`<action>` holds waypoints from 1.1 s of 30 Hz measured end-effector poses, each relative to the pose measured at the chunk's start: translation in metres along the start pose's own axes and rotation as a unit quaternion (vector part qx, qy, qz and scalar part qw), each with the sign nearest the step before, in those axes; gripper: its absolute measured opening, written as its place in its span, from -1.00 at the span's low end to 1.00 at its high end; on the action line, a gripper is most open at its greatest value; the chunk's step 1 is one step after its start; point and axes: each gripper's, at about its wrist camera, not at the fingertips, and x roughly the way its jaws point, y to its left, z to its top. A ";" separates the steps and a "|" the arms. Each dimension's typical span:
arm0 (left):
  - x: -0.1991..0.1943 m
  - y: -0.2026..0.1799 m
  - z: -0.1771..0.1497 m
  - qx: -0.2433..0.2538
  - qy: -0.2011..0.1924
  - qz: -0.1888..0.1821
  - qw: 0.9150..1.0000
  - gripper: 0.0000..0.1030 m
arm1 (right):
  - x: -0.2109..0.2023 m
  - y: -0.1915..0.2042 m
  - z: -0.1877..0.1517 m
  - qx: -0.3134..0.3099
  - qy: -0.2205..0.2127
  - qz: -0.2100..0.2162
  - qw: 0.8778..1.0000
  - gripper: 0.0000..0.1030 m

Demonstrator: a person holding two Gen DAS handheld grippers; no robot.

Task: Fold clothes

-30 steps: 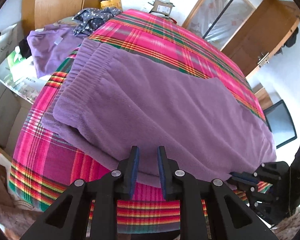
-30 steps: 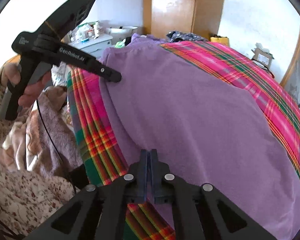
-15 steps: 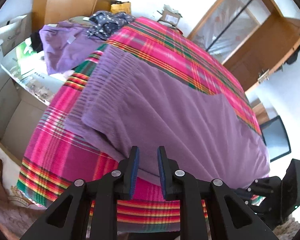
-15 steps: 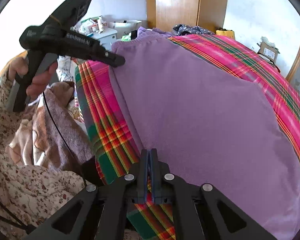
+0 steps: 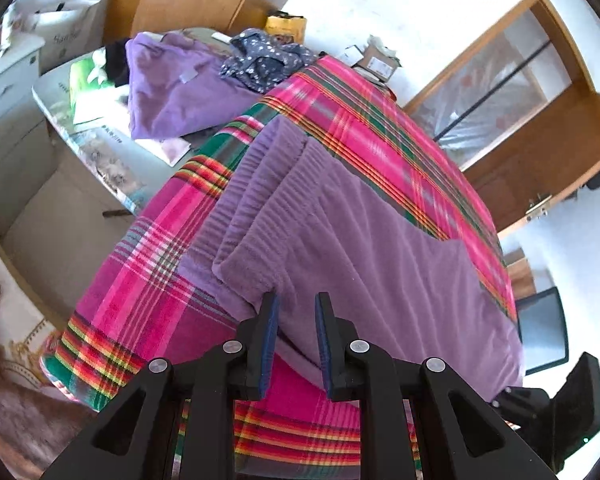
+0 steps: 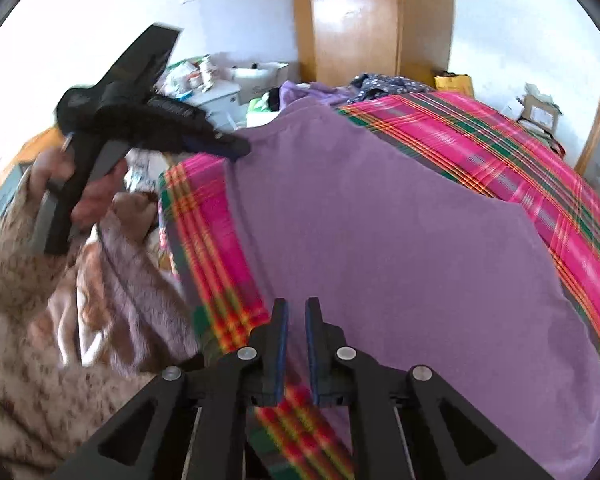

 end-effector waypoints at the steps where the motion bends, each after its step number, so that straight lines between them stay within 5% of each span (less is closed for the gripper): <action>1: 0.000 0.001 0.000 -0.002 -0.002 0.000 1.000 -0.62 | 0.005 -0.001 0.002 0.005 -0.002 0.001 1.000 -0.84; 33: 0.004 0.021 -0.004 -0.042 -0.003 0.014 0.999 -0.65 | 0.052 0.018 0.026 0.033 -0.019 0.053 0.998 -0.64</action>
